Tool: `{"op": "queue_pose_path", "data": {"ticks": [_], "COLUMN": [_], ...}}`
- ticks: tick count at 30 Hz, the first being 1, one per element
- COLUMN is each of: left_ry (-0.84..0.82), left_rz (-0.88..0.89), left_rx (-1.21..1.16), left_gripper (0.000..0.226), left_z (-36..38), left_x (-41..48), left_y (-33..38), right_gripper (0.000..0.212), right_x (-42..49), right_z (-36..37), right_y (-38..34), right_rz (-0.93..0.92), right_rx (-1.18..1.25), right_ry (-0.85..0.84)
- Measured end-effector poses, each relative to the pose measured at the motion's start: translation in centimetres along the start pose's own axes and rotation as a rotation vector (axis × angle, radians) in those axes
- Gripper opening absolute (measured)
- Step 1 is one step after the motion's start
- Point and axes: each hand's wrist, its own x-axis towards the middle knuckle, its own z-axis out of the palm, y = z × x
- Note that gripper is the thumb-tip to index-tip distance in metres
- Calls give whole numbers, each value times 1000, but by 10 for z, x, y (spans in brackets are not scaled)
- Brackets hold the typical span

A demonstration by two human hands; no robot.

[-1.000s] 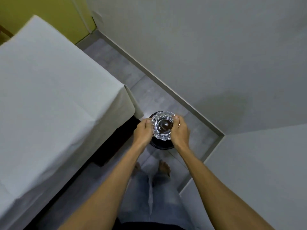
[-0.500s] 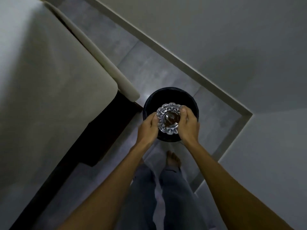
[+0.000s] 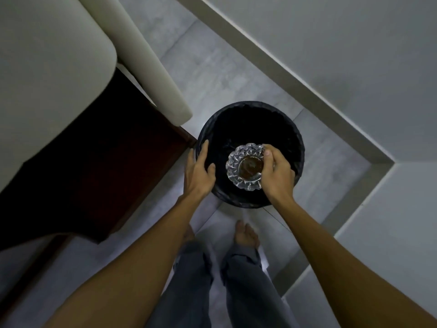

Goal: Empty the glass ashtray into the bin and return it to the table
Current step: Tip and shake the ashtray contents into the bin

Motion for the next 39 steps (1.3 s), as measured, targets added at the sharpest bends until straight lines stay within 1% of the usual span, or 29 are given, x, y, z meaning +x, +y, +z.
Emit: {"op": "queue_pose_path", "data": {"ticks": [4, 7, 9, 14, 19, 21, 23, 28, 32, 35, 39], "left_ry": [8, 44, 87, 135, 133, 126, 128, 106, 106, 87, 83], "left_rz": [54, 35, 17, -32, -3, 4, 9, 22, 44, 34, 30], "left_rx": [-34, -55, -75, -137, -121, -111, -102, -125, -168, -196, -194], "left_gripper": [75, 81, 83, 86, 90, 90, 89, 86, 87, 87, 87], "left_z": [11, 14, 16, 18, 17, 17, 17, 14, 11, 10, 8], "left_x": [15, 18, 17, 7, -3, -6, -9, -12, -10, -10, -12], "left_y": [-9, -11, -11, 3, 16, 17, 16, 12, 14, 18, 21], "right_gripper": [37, 35, 34, 34, 35, 34, 34, 29, 28, 23, 20], "right_x": [17, 28, 36, 50, 61, 63, 65, 68, 67, 68, 69], "right_z": [2, 2, -1, -10, -11, -12, -11, -10, -8, -4, -4], "right_y": [10, 14, 12, -4, -35, -45, -50, -50, -51, -53, -54], "right_rz": [-18, -17, -11, -62, -189, -237, -236, -184, -195, -213, -203], "right_rx": [-25, -76, -132, -373, -636, -667, -688, -942, -990, -1101, -1120], "right_ry": [-13, -30, -79, -190, -275, -279, -278, -330, -296, -283, -270]}}
